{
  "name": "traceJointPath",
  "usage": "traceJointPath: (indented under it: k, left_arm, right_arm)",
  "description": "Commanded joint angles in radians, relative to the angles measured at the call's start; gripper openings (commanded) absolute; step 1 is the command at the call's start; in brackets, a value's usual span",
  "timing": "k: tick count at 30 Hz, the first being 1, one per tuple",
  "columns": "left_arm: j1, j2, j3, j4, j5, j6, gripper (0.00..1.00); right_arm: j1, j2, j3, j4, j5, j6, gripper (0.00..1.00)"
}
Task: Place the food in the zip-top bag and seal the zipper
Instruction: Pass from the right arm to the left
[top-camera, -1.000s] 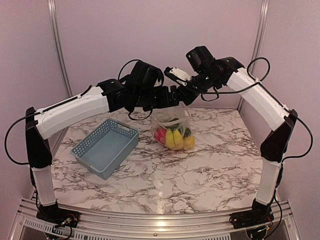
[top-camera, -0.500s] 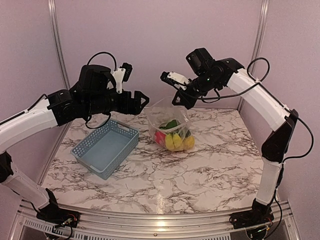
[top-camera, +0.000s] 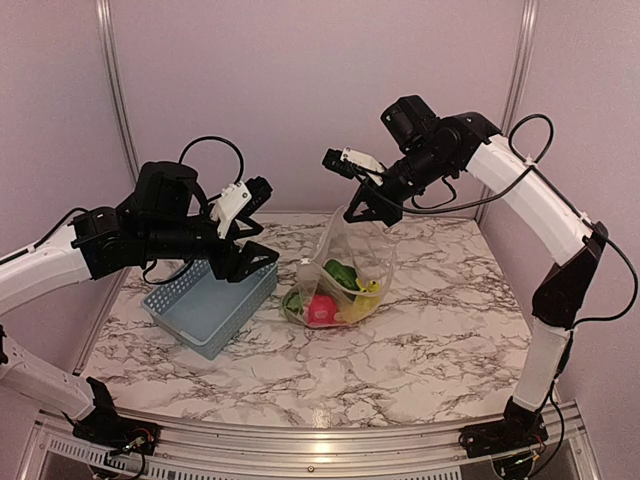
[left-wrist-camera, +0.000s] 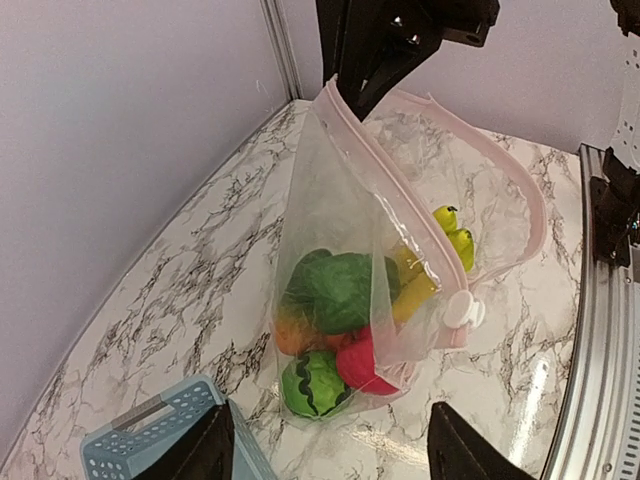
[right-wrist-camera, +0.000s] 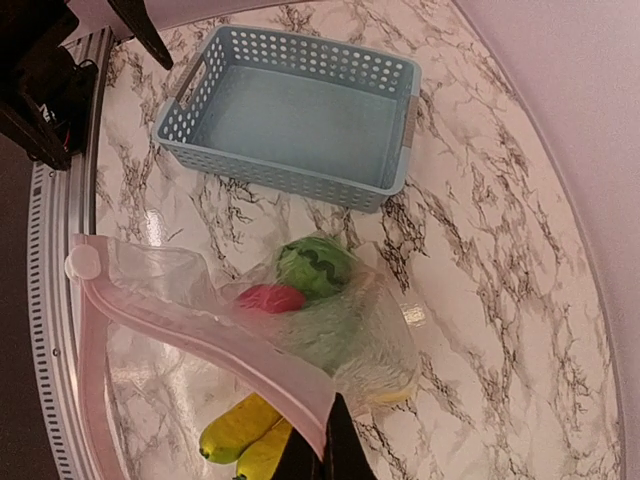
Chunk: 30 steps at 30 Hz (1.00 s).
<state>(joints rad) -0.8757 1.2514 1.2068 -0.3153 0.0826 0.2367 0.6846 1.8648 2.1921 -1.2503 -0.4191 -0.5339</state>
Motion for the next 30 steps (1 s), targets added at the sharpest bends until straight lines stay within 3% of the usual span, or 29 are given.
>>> traceJointPath:
  k: [1,5,12,18,30]
  left_arm:
    - [-0.009,0.029,-0.009,0.025,0.067,0.102,0.67]
    - [-0.017,0.077,0.010,0.037,0.104,0.147,0.64]
    - [-0.074,0.173,0.084,-0.086,0.109,0.258,0.62]
    - [-0.077,0.169,0.033,0.040,0.069,0.236,0.61]
    - [-0.077,0.216,-0.018,0.223,0.073,0.171,0.21]
  right_arm:
    - [0.002,-0.030,0.012,-0.015,-0.046,-0.024,0.00]
    - [0.003,-0.027,0.010,-0.016,-0.040,-0.023,0.00]
    - [0.003,-0.023,0.000,-0.008,-0.006,-0.016,0.00]
    - [0.003,-0.015,0.007,-0.005,-0.003,-0.012,0.00]
    - [0.003,-0.035,-0.026,0.005,0.015,0.018,0.00]
